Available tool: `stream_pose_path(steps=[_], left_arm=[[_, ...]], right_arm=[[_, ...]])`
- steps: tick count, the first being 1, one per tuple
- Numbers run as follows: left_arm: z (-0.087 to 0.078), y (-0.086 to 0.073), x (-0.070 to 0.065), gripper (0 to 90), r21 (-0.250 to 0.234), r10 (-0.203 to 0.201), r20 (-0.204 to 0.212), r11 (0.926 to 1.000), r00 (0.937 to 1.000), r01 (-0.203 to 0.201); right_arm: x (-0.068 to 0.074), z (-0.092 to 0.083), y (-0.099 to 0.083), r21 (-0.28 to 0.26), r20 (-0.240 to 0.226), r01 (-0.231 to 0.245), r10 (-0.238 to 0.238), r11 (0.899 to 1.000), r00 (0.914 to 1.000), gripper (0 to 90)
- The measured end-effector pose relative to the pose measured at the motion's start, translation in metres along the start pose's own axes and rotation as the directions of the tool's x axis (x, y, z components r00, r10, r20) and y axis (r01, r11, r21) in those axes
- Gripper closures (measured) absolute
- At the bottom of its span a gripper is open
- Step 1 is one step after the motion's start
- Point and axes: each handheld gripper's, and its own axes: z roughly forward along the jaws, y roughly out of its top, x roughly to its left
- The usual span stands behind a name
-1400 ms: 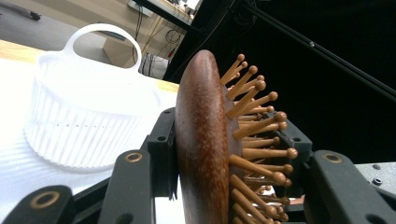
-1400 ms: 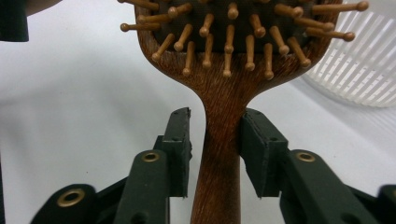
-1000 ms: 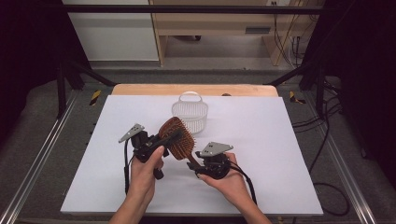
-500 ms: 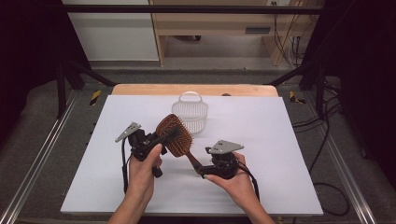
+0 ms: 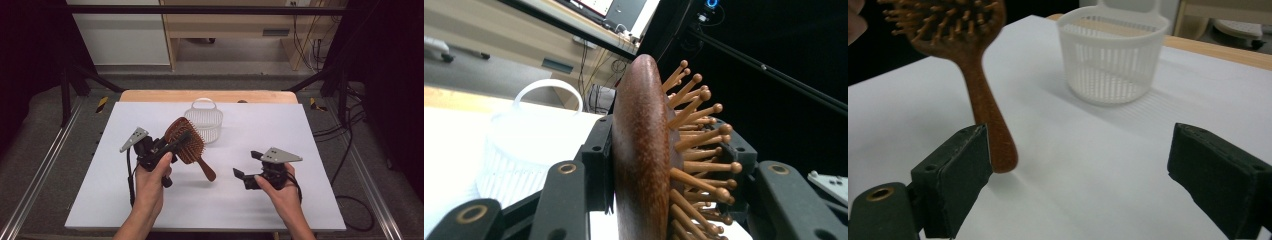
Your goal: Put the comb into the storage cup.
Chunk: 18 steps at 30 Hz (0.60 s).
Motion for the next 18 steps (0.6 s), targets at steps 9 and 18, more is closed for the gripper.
stream_pose_path(steps=[9, 18], left_arm=[[0.007, 0.004, -0.007, 52.2, 0.0, -0.004, 0.014, 1.0, 0.9999, 0.004], [0.021, 0.016, -0.012, 52.6, 0.008, -0.009, 0.019, 0.9999, 0.9998, 0.008]], right_arm=[[-0.018, -0.026, -0.017, -0.142, 0.165, 0.062, -0.038, 0.988, 0.9856, 11.4], [-0.035, -0.041, -0.035, -0.14, 0.224, 0.031, 0.001, 0.99, 0.9747, 7.8]])
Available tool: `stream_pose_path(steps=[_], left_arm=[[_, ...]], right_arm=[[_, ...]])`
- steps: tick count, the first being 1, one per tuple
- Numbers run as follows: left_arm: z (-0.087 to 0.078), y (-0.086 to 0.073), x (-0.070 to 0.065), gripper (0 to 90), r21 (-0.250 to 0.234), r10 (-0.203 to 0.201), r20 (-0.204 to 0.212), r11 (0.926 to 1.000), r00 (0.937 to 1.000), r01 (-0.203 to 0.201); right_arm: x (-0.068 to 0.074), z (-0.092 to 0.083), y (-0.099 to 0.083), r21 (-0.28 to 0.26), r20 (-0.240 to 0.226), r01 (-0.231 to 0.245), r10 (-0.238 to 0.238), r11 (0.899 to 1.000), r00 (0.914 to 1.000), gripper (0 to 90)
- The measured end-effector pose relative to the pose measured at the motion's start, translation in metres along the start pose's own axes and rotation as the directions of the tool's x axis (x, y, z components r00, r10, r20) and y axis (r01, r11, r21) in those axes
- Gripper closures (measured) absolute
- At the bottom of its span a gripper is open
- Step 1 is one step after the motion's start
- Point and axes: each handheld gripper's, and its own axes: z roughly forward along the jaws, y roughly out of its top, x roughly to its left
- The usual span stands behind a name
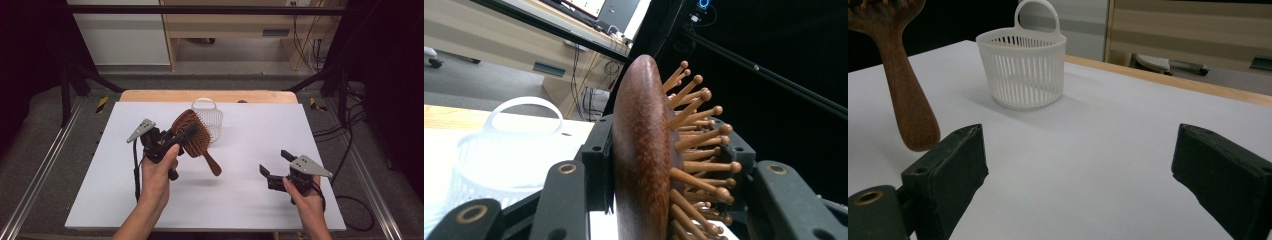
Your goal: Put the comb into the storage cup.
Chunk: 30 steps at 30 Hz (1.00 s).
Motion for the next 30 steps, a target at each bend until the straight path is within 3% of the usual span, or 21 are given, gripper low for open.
stream_pose_path(steps=[4, 14, 17, 21, 25, 28, 30], left_arm=[[0.005, 0.007, -0.006, 52.6, -0.014, -0.007, 0.012, 0.9999, 0.9999, 0.007], [0.015, 0.04, -0.015, 52.6, -0.036, 0.055, 0.029, 0.9979, 0.998, -0.054], [0.019, 0.052, -0.016, 52.6, -0.053, 0.049, 0.032, 0.9975, 0.9983, -0.047], [0.026, 0.066, -0.016, 52.6, -0.071, 0.062, 0.017, 0.9957, 0.9979, -0.061], [0.033, 0.079, -0.013, 52.6, -0.089, 0.051, 0.012, 0.9948, 0.9986, -0.049], [0.039, 0.086, -0.011, 52.6, -0.09, 0.088, -0.01, 0.9919, 0.996, -0.089], [0.042, 0.09, -0.009, 52.6, -0.092, 0.093, -0.02, 0.9913, 0.9954, -0.095]], right_arm=[[-0.001, 0.004, -0.003, 0.01, 0.003, -0.007, 0.007, 1.0, 1.0, 7.3], [-0.011, -0.001, -0.006, -0.012, 0.053, -0.034, 0.035, 0.999, 0.998, 7.0], [-0.012, -0.002, -0.005, -0.017, 0.062, -0.042, 0.043, 0.999, 0.9971, 7.0], [-0.013, -0.002, -0.006, -0.017, 0.069, -0.06, 0.061, 0.998, 0.9958, 7.0], [-0.014, -0.003, -0.006, -0.017, 0.073, -0.062, 0.063, 0.998, 0.9953, 6.9], [-0.015, -0.002, -0.007, -0.012, 0.075, -0.064, 0.065, 0.998, 0.9951, 6.9], [-0.014, -0.003, -0.007, -0.012, 0.073, -0.066, 0.067, 0.998, 0.9951, 7.4]])
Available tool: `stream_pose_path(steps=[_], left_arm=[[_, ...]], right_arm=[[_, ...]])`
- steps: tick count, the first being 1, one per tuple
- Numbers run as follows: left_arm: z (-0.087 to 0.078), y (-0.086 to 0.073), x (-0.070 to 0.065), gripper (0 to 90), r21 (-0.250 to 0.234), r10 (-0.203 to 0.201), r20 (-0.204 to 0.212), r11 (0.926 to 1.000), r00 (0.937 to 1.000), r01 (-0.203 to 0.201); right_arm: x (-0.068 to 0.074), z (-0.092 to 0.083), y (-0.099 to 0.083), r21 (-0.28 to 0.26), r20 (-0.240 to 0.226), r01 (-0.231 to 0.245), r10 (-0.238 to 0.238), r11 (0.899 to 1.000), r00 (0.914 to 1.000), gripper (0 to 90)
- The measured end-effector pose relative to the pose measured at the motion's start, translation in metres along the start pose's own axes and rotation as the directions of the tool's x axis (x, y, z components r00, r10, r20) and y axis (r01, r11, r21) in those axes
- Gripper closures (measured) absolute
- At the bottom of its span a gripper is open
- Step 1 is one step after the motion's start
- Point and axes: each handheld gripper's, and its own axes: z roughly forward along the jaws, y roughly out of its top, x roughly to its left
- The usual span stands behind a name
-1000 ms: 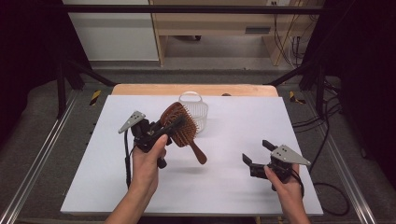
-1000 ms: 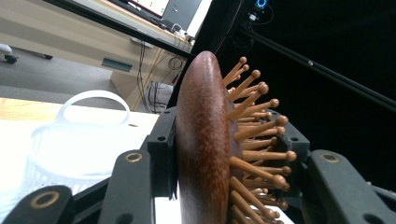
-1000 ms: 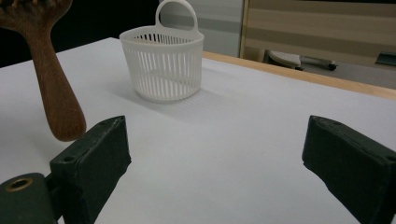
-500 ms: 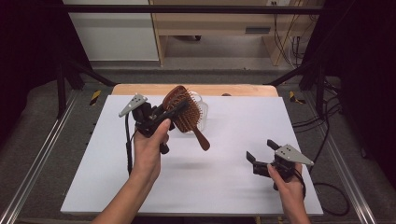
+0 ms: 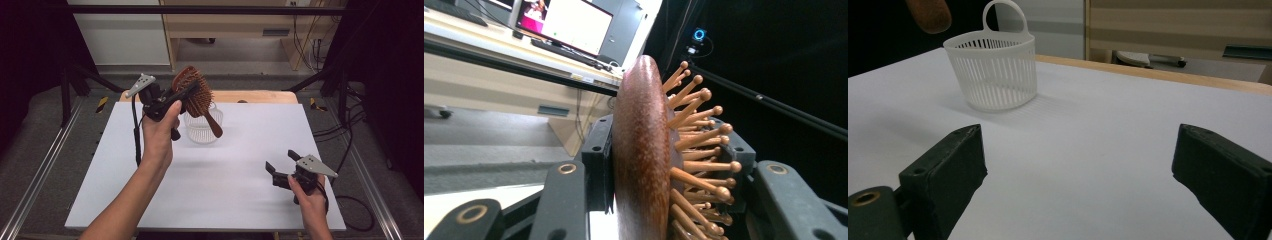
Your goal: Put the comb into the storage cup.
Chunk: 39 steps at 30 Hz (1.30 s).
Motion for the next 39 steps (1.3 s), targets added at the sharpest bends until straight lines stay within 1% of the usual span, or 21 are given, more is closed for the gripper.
stream_pose_path(steps=[3, 5, 6, 9, 11, 15, 18, 22, 27, 31, 34, 39], left_arm=[[0.005, 0.005, 0.003, 52.6, -0.011, 0.005, -0.012, 0.9999, 0.9999, -0.005], [0.008, 0.008, 0.006, 52.6, -0.017, 0.001, -0.013, 0.9999, 0.9999, -0.001], [0.009, 0.008, 0.007, 52.5, -0.014, -0.002, -0.012, 0.9999, 0.9999, 0.002], [0.014, 0.005, 0.011, 52.5, 0.002, 0.004, -0.013, 1.0, 0.9999, -0.003], [0.015, 0.004, 0.013, 52.6, -0.001, -0.002, -0.014, 1.0, 0.9999, 0.002], [0.018, 0.006, 0.016, 52.5, -0.011, -0.019, -0.021, 0.9998, 0.9996, 0.019], [0.021, 0.01, 0.021, 52.5, -0.026, -0.039, -0.031, 0.9989, 0.9987, 0.039], [0.023, 0.013, 0.025, 52.5, -0.04, -0.048, -0.043, 0.9981, 0.9979, 0.046], [0.024, 0.014, 0.031, 52.4, -0.045, -0.042, -0.062, 0.9982, 0.9972, 0.04], [0.027, 0.015, 0.039, 52.4, -0.055, -0.054, -0.072, 0.9972, 0.9959, 0.051], [0.028, 0.015, 0.044, 52.5, -0.061, -0.05, -0.081, 0.9971, 0.9955, 0.045], [0.03, 0.012, 0.05, 52.4, -0.061, -0.056, -0.097, 0.9969, 0.9937, 0.05]], right_arm=[[0.0, 0.0, 0.0, 0.0, -0.002, -0.004, 0.004, 1.0, 1.0, 7.2], [0.001, 0.001, 0.0, 0.0, -0.001, -0.004, 0.004, 1.0, 1.0, 6.9], [0.001, 0.001, 0.0, 0.004, -0.005, -0.009, 0.009, 1.0, 1.0, 6.7], [0.001, 0.002, 0.0, 0.002, -0.019, 0.008, -0.008, 1.0, 0.9998, 4.8], [0.001, 0.001, 0.0, -0.003, -0.025, 0.017, -0.018, 1.0, 0.9995, 4.3], [0.002, 0.002, 0.0, -0.007, -0.022, 0.022, -0.022, 1.0, 0.9995, 4.2], [0.001, 0.002, 0.0, -0.008, -0.02, 0.019, -0.02, 1.0, 0.9996, 4.4], [0.001, 0.002, -0.001, -0.012, -0.019, 0.014, -0.014, 1.0, 0.9997, 4.7], [0.002, 0.002, -0.001, -0.009, -0.023, 0.017, -0.017, 1.0, 0.9996, 4.9], [0.001, 0.003, -0.001, -0.007, -0.028, 0.009, -0.009, 1.0, 0.9996, 5.1], [0.002, 0.003, -0.001, -0.006, -0.029, 0.009, -0.009, 1.0, 0.9995, 5.2], [0.0, 0.002, -0.002, -0.011, -0.028, 0.01, -0.011, 1.0, 0.9995, 5.3]])
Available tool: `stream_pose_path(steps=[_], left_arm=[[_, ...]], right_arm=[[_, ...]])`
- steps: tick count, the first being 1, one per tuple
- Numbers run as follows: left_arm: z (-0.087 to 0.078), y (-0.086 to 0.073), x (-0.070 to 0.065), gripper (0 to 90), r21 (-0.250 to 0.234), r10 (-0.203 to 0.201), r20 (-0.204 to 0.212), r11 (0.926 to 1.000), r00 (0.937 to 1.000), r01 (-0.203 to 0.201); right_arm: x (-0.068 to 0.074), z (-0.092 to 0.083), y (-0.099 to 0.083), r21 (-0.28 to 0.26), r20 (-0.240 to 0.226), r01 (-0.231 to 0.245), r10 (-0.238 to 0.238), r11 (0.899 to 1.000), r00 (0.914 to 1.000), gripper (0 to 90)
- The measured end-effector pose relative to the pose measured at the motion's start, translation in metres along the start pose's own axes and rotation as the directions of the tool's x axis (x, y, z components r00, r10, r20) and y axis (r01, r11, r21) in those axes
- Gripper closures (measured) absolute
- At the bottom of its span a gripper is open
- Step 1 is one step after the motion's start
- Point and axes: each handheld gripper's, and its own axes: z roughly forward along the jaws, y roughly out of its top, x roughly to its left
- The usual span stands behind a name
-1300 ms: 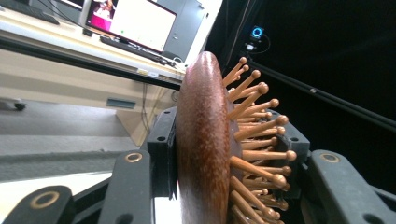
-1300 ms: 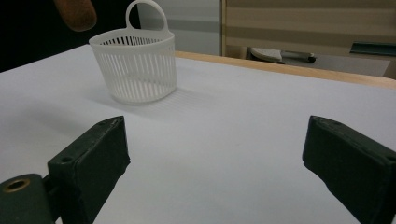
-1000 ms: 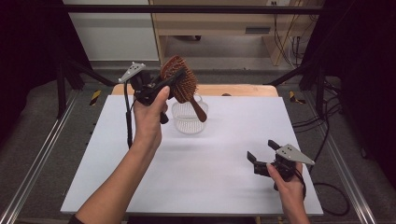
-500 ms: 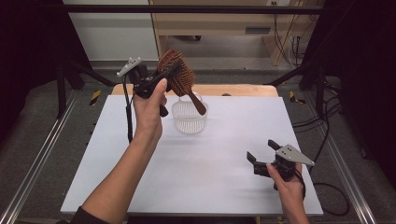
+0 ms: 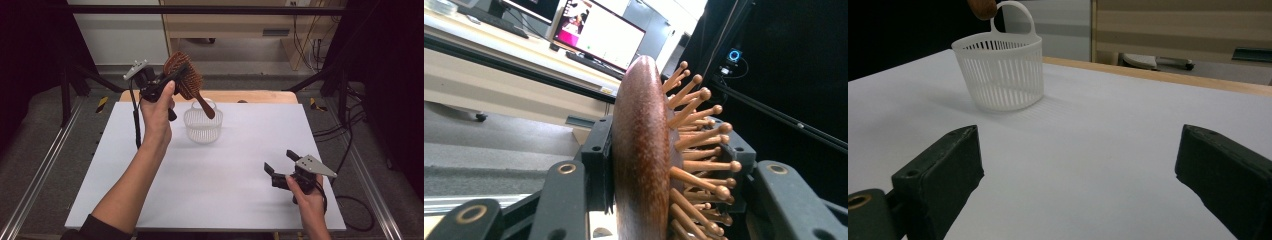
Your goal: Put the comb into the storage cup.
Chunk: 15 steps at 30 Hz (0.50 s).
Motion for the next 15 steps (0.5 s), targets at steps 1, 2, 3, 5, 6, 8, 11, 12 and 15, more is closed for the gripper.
stream_pose_path(steps=[1, 2, 3, 5, 6, 8, 11, 12, 15], left_arm=[[0.0004, -0.0004, 0.0004, 52.4, -0.001, 0.001, -0.004, 1.0, 1.0, -0.001], [0.0009, -0.0006, 0.0007, 52.5, -0.003, 0.002, -0.007, 1.0, 1.0, -0.002], [0.0014, -0.0008, 0.0011, 52.4, -0.005, 0.002, -0.007, 1.0, 1.0, -0.002], [0.0016, -0.0011, 0.0013, 52.4, -0.006, 0.006, -0.01, 1.0, 0.9999, -0.006], [0.0017, -0.0014, 0.0012, 52.4, -0.005, 0.009, -0.012, 0.9999, 0.9999, -0.009], [0.0018, -0.0017, 0.0013, 52.4, -0.003, 0.011, -0.013, 0.9999, 0.9999, -0.011], [0.0016, -0.0017, 0.0014, 52.4, -0.005, 0.015, -0.016, 0.9999, 0.9998, -0.015], [0.0016, -0.0018, 0.0014, 52.4, -0.006, 0.014, -0.016, 0.9999, 0.9998, -0.014], [0.0022, -0.0023, 0.0017, 52.4, -0.004, 0.018, -0.018, 0.9998, 0.9997, -0.018]], right_arm=[[-0.0002, 0.0, 0.0, -0.002, 0.001, -0.003, 0.003, 1.0, 1.0, 5.3], [-0.0004, -0.0002, 0.0001, -0.002, 0.0, -0.003, 0.003, 1.0, 1.0, 5.3], [-0.0005, -0.0003, 0.0001, -0.003, 0.0, -0.002, 0.002, 1.0, 1.0, 5.4], [-0.0002, -0.0005, 0.0002, -0.003, 0.001, -0.003, 0.003, 1.0, 1.0, 5.4], [-0.0001, -0.0006, 0.0003, -0.004, 0.0, -0.002, 0.002, 1.0, 1.0, 5.4], [0.0006, -0.0013, 0.0008, 0.001, -0.001, -0.014, 0.014, 1.0, 0.9999, 5.4], [0.0003, -0.0009, 0.0006, -0.005, 0.001, -0.012, 0.012, 1.0, 0.9999, 5.4], [0.0003, -0.0008, 0.0007, -0.005, -0.001, -0.012, 0.012, 1.0, 0.9999, 5.4], [0.0003, -0.0011, 0.0008, -0.007, -0.001, -0.01, 0.01, 1.0, 1.0, 5.4]])
